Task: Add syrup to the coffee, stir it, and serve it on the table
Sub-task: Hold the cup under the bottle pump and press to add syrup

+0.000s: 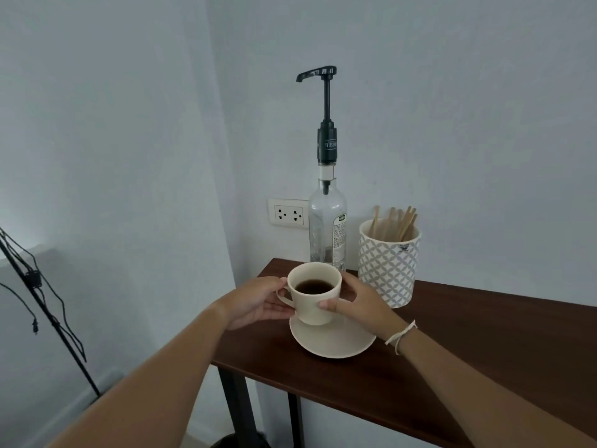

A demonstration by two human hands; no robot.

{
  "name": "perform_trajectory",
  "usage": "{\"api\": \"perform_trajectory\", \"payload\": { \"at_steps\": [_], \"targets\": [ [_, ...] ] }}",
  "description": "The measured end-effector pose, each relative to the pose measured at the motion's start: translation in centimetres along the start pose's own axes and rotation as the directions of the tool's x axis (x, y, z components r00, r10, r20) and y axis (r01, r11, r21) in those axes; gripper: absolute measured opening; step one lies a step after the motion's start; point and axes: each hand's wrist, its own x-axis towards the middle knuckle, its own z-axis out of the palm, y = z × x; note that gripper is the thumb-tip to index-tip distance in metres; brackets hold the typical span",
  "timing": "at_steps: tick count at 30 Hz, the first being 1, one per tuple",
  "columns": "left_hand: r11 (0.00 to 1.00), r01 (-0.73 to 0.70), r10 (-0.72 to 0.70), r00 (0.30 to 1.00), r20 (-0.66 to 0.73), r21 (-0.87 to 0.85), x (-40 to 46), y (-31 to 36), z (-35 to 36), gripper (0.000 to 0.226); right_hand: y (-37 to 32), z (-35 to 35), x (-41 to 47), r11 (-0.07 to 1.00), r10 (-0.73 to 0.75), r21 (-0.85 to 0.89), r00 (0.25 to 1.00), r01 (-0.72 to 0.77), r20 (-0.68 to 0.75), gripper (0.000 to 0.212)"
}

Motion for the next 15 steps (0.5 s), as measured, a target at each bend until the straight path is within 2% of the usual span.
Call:
{"api": "perform_trajectory", "payload": {
  "at_steps": [4, 10, 15],
  "targets": [
    [0.999, -0.038, 0.038, 0.999, 0.003, 0.032, -0.5, 3.1, -1.6, 0.023, -2.6, 0.4, 1.6, 0.999, -0.047, 0.004, 0.998, 0.047, -0.052, 0.050],
    [0.984, -0.143, 0.146, 0.989, -0.027, 0.102, -2.6, 9.6, -4.3, 0.029, -8.5, 0.6, 4.9, 0.988, -0.154, -0.010, 0.981, 0.154, -0.121, 0.045],
    [0.979, -0.180, 0.186, 0.981, -0.052, 0.090, -3.7, 13.4, -4.5, 0.031, -12.4, -0.6, 6.3, 0.981, -0.191, -0.044, 0.977, 0.187, -0.100, 0.046]
  ]
}}
